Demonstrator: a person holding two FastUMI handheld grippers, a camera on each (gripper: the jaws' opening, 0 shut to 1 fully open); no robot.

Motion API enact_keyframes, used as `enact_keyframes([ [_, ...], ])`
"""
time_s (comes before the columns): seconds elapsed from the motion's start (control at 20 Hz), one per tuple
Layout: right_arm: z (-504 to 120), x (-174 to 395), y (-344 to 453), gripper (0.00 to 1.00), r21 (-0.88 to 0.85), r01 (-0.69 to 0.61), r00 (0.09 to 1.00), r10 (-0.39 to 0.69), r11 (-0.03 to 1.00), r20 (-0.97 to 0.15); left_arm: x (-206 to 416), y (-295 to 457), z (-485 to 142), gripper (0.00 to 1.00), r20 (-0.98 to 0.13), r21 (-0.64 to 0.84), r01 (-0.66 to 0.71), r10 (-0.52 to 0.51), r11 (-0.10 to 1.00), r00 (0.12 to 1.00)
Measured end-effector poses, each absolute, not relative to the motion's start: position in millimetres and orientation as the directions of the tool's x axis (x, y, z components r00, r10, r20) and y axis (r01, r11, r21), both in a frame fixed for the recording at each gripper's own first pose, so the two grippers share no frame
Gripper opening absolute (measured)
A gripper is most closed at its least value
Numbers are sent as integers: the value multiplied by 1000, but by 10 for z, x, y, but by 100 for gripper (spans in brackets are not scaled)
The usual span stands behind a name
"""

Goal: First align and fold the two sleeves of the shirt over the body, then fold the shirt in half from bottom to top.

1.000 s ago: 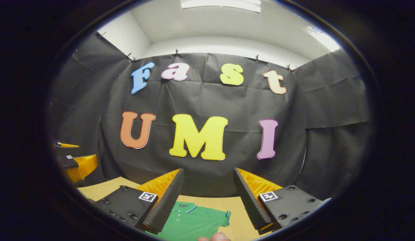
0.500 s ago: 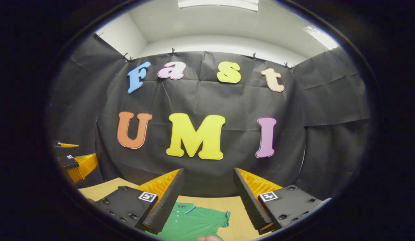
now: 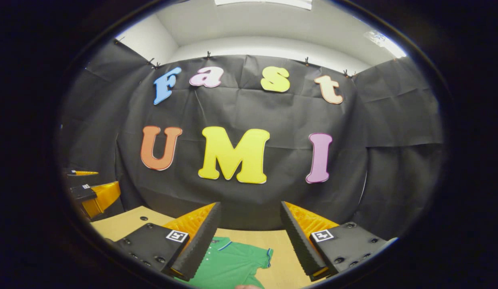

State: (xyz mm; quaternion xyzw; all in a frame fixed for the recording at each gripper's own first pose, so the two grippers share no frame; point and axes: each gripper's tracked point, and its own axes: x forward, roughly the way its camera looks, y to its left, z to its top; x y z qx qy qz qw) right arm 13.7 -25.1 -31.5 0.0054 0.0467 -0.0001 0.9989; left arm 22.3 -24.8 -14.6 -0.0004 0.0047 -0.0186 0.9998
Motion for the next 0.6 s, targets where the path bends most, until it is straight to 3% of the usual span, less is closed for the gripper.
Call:
enact_keyframes([
  [0.6,-1129,243,-460,95,29,-85,948,90,996,-306,215,-349,-368,98,-71,46,50,-46,998,996],
])
